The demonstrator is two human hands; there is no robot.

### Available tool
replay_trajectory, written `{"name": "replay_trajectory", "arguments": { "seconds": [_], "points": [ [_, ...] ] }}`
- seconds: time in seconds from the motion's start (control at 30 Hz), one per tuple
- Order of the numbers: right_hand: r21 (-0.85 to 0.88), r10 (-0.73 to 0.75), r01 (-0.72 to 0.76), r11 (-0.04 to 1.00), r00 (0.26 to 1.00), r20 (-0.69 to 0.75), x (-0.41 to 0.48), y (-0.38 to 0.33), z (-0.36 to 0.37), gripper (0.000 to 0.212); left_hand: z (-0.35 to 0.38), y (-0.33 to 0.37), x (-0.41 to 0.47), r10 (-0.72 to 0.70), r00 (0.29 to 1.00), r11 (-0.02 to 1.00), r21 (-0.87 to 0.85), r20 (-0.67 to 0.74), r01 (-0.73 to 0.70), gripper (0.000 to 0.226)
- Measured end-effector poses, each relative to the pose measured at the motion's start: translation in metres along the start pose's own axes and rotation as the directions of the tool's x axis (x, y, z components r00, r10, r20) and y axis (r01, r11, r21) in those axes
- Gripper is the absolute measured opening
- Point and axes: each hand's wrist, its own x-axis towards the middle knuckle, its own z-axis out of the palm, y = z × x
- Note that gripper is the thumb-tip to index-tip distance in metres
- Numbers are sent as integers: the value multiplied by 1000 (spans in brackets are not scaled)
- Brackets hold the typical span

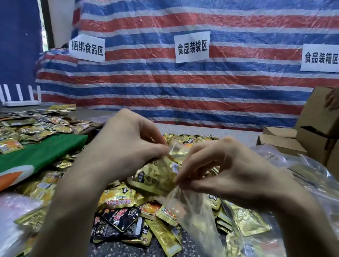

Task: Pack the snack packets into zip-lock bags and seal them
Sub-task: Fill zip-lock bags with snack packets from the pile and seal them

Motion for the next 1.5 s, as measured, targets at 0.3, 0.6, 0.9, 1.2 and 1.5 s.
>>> {"name": "replay_trajectory", "arguments": {
  "seconds": [0.3,0.6,0.9,1.2,1.5],
  "points": [
    [-85,-111,94,992,968,-226,9,7,9,12,42,-10,23,-114,974,990,-57,197,127,57],
    [-154,21,-90,984,915,-404,1,22,-14,8,19,-26,21,316,818,946,-230,480,-230,19],
    [-79,280,-279,957,960,3,-9,26,-25,5,38,-45,34,310,925,855,-491,220,-169,17],
    [-30,123,-127,991,987,-106,-10,15,-26,13,86,-146,49,-431,807,866,436,403,245,72],
    [-32,118,-123,992,984,-132,-14,13,-30,13,106,-168,44,-358,878,867,462,318,186,54]
  ]
}}
